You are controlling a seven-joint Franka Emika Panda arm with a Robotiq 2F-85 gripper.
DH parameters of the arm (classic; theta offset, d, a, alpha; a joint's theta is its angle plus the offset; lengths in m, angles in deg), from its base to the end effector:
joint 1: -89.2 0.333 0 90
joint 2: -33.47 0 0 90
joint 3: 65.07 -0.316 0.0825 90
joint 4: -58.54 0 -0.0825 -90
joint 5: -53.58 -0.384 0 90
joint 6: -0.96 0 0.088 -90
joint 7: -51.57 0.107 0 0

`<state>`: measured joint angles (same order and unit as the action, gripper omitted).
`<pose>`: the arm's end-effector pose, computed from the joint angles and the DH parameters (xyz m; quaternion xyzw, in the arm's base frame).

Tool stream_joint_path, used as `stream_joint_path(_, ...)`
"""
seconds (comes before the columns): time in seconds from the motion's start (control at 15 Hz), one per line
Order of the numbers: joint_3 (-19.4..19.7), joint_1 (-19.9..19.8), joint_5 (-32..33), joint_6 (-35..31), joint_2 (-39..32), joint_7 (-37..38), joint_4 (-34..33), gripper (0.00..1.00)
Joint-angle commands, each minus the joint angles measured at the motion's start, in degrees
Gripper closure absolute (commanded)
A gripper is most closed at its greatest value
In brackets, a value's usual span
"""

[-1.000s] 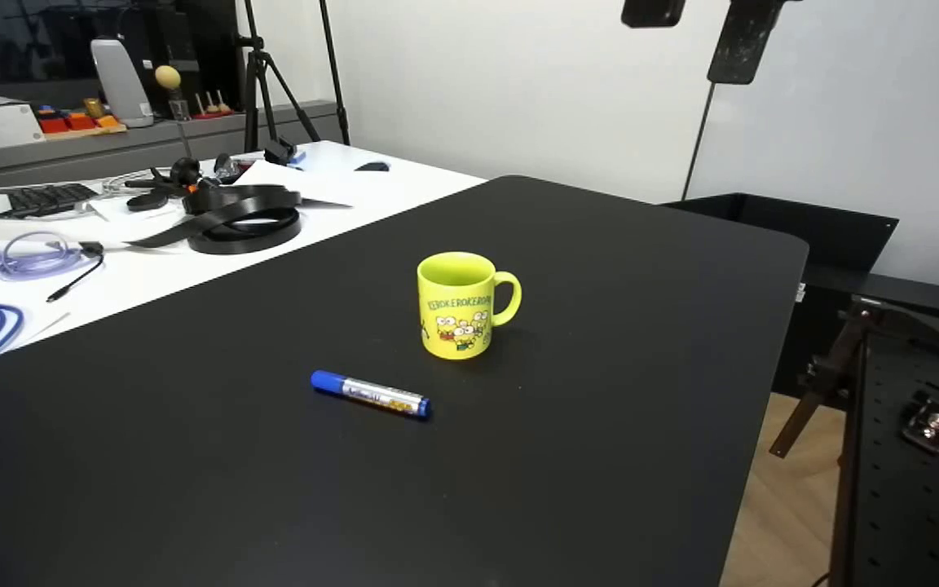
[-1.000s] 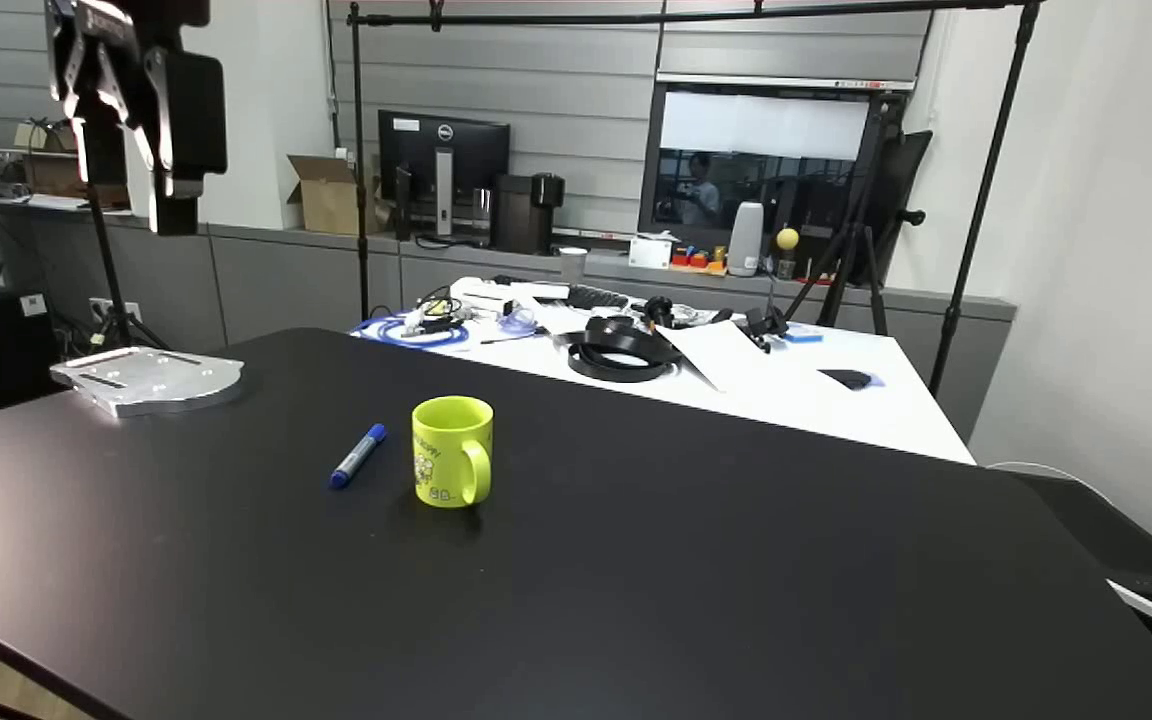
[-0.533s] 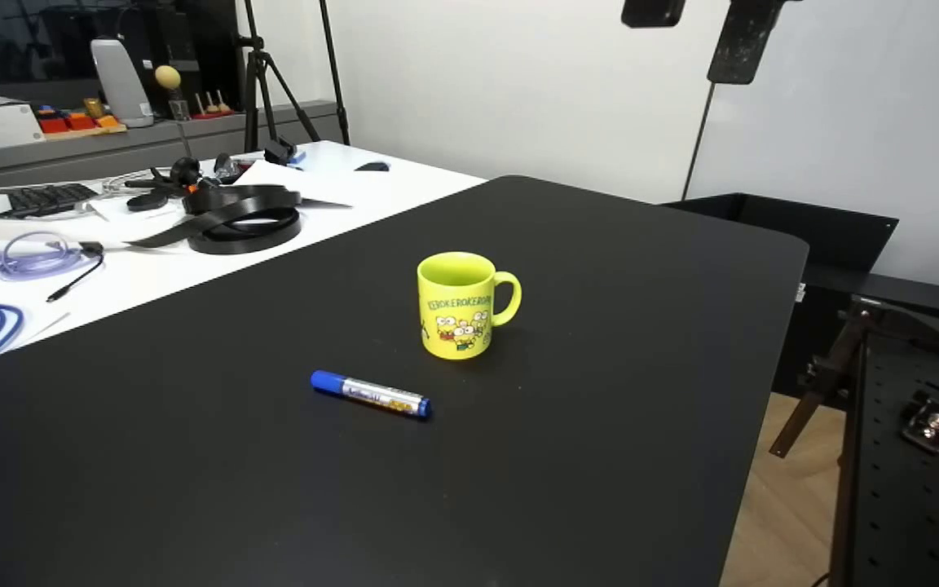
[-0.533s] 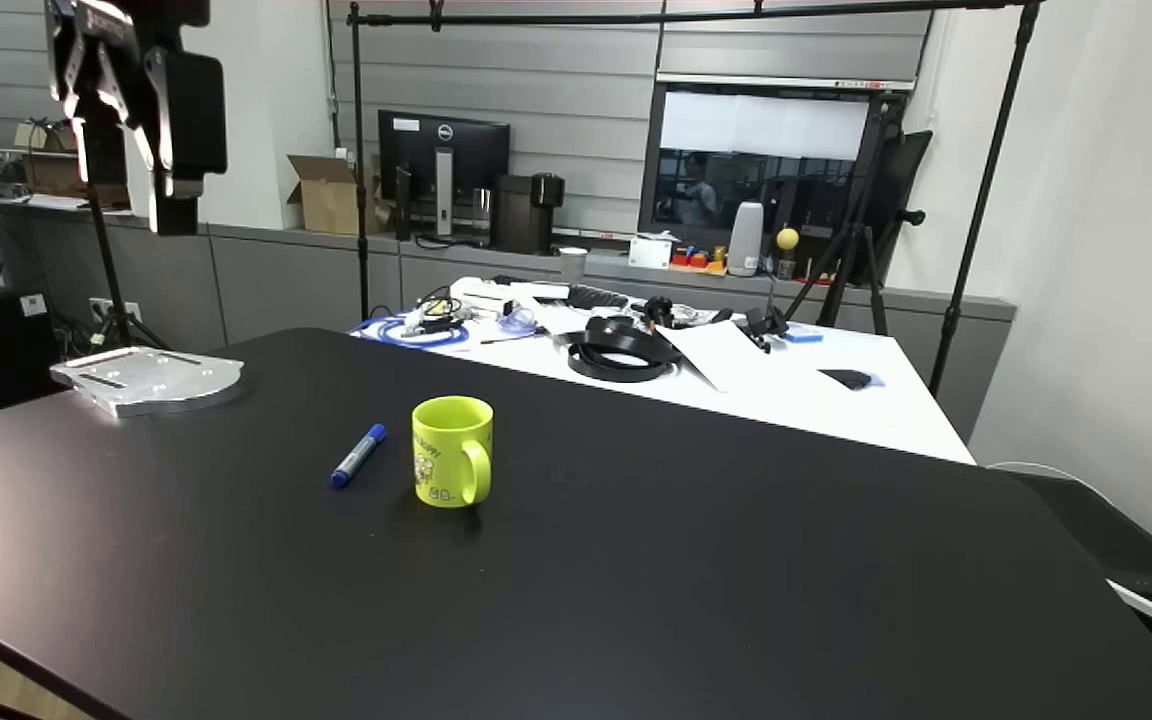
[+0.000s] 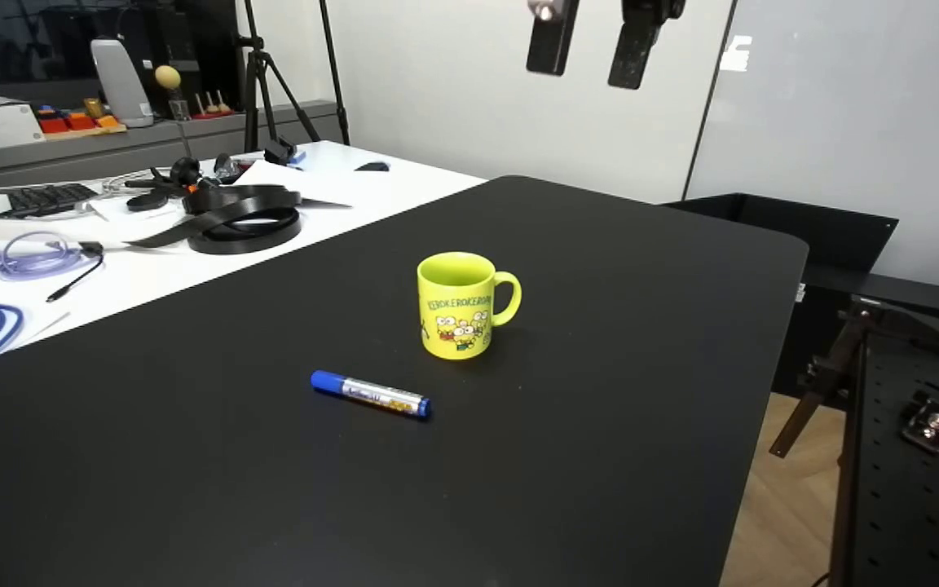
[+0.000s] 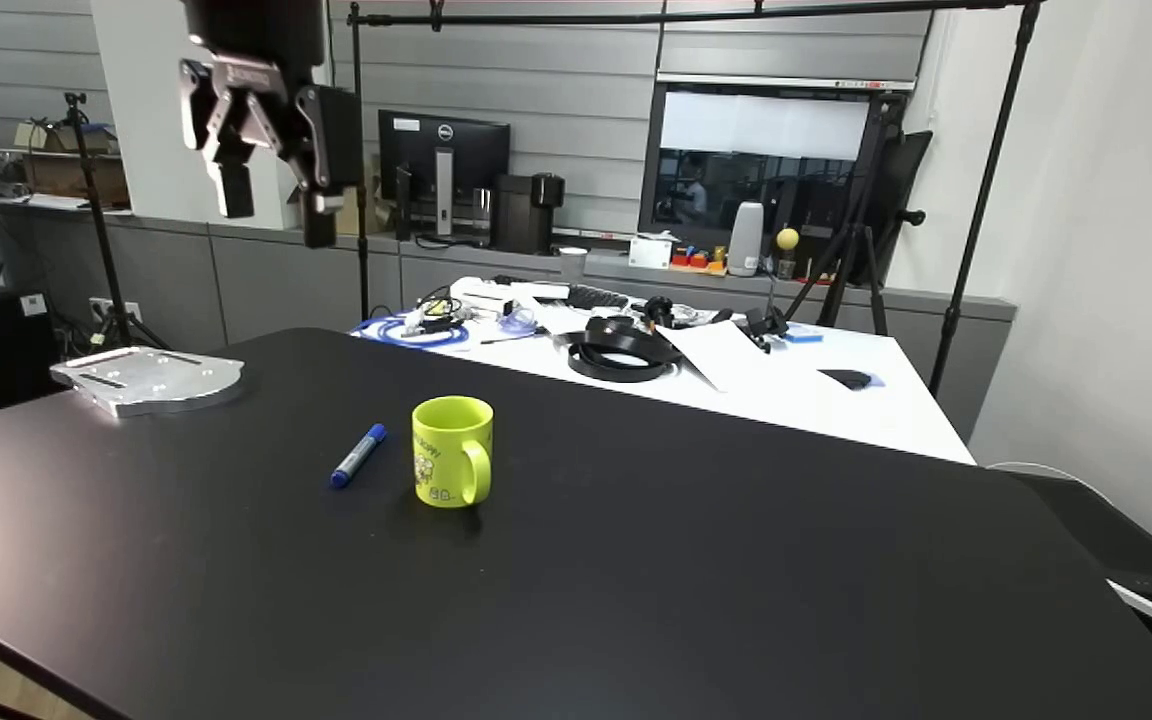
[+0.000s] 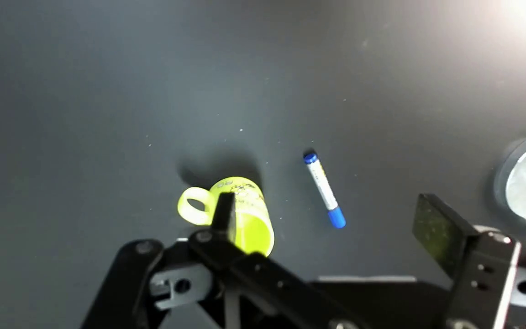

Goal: Put the marker in the mug

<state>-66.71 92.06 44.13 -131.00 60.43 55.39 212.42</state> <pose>0.3827 0.0331 0.3886 -0.9963 0.0477 -0.0399 0.0601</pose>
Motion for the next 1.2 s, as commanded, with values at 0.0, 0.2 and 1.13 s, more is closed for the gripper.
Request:
stream_joint_path(0.0, -0.37, -0.93, 4.85, 0.9, -14.66, -2.25, -9.93, 0.0)
stream_joint_path(0.2, -0.16, -0.53, 4.66, -0.1, -13.98, -2.55, -8.2, 0.0)
stream_joint_path(1.13, -2.96, 2.77, 25.22, -11.27, -41.18, 2.12, -20.47, 0.0)
